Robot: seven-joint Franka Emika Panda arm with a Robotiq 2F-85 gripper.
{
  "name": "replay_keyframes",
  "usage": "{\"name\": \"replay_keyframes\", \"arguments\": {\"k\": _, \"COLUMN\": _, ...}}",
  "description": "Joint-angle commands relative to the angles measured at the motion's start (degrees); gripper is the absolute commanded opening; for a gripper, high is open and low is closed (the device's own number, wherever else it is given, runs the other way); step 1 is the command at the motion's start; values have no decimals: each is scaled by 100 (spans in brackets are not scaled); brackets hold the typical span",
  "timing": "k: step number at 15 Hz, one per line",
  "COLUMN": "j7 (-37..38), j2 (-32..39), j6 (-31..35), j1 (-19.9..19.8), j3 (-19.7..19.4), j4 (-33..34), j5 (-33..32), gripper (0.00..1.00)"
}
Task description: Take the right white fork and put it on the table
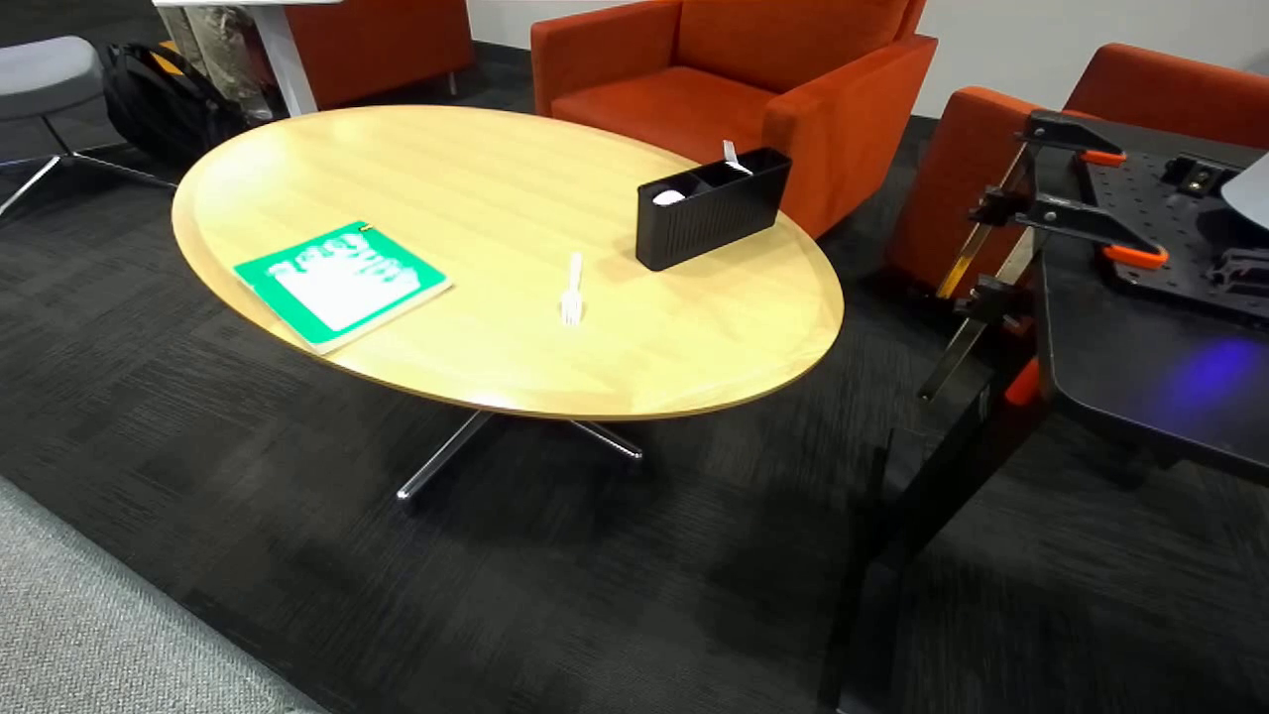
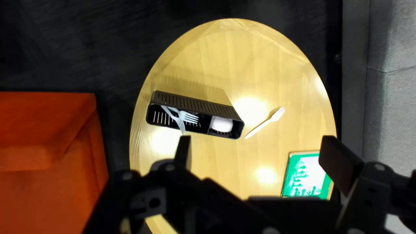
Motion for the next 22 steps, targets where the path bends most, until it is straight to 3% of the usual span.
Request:
{"name": "replay_keyframes", "arguments": {"k": 1, "j7": 64, "j2": 1119, "j6": 1266, "j1": -33, "j3": 290, "j4": 12, "j5": -300, "gripper": 100}}
{"name": "replay_keyframes", "arguments": {"k": 7, "j7": 1025, "j2": 3169, "j6": 3396, "j1": -437, "j3": 572, "j4": 147, "j5": -1203, "gripper": 100}}
{"name": "replay_keyframes", "arguments": {"k": 10, "j7": 1916, "j2": 4073, "j6": 3847, "j1": -643, "j3": 537, "j4": 412, "j5": -1985, "gripper": 100}}
{"name": "replay_keyframes", "arguments": {"k": 13, "j7": 2991, "j2": 4687, "j6": 3697, "j1": -453, "j3": 187, "j4": 819, "j5": -2681, "gripper": 100}}
{"name": "replay_keyframes", "arguments": {"k": 14, "j7": 2332, "j2": 4310, "j6": 3784, "j1": -321, "j3": 120, "j4": 464, "j5": -2279, "gripper": 100}}
{"name": "replay_keyframes", "arguments": {"k": 19, "j7": 2737, "j2": 4735, "j6": 3791, "j1": -211, "j3": -53, "j4": 785, "j5": -2477, "gripper": 100}}
{"name": "replay_keyframes", "arguments": {"k": 22, "j7": 2510, "j2": 5200, "j6": 3757, "j1": -104, "j3": -33, "j4": 1112, "j5": -1605, "gripper": 100}}
